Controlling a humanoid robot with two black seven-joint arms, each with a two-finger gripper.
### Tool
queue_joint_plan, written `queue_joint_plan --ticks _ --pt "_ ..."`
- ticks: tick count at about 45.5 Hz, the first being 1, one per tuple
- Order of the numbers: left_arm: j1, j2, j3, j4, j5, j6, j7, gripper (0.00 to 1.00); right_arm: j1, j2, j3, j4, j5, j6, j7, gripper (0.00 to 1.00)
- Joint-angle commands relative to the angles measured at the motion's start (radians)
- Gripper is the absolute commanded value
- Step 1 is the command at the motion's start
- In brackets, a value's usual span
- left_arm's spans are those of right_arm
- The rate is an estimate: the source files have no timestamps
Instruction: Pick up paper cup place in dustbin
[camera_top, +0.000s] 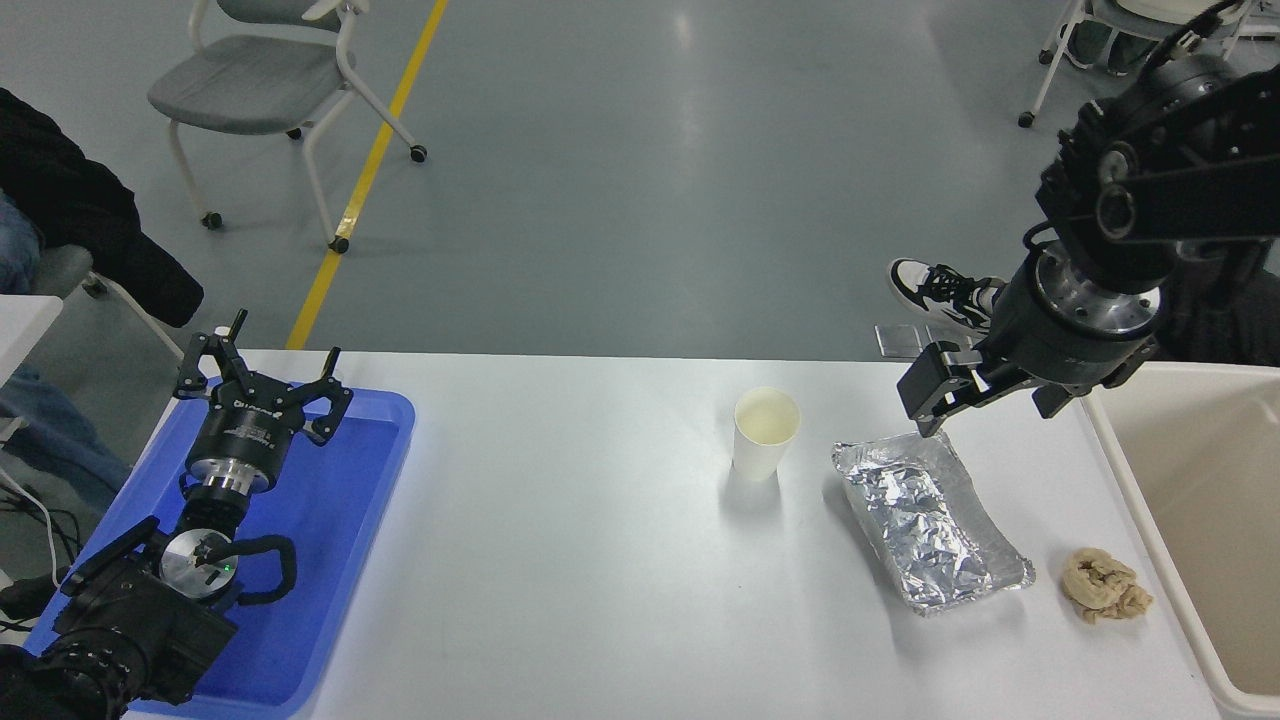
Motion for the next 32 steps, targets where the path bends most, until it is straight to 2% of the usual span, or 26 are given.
queue_joint_plan --ticks 1,25,32 --pt "0.000 0.000 -0.001 -0.002 0.000 0.000 0.000 1.00 0.060 0.054 -0.054 0.038 0.075 0.025 0.000 1.00" --pt "0.000 0.000 -0.001 -0.002 0.000 0.000 0.000 1.00 0.063 0.058 -0.097 0.034 0.078 0.009 0.008 1.00" --pt "0.000 0.000 -0.001 -0.002 0.000 0.000 0.000 1.00 0.037 0.058 -0.088 0.025 0.065 -0.061 0.010 1.00"
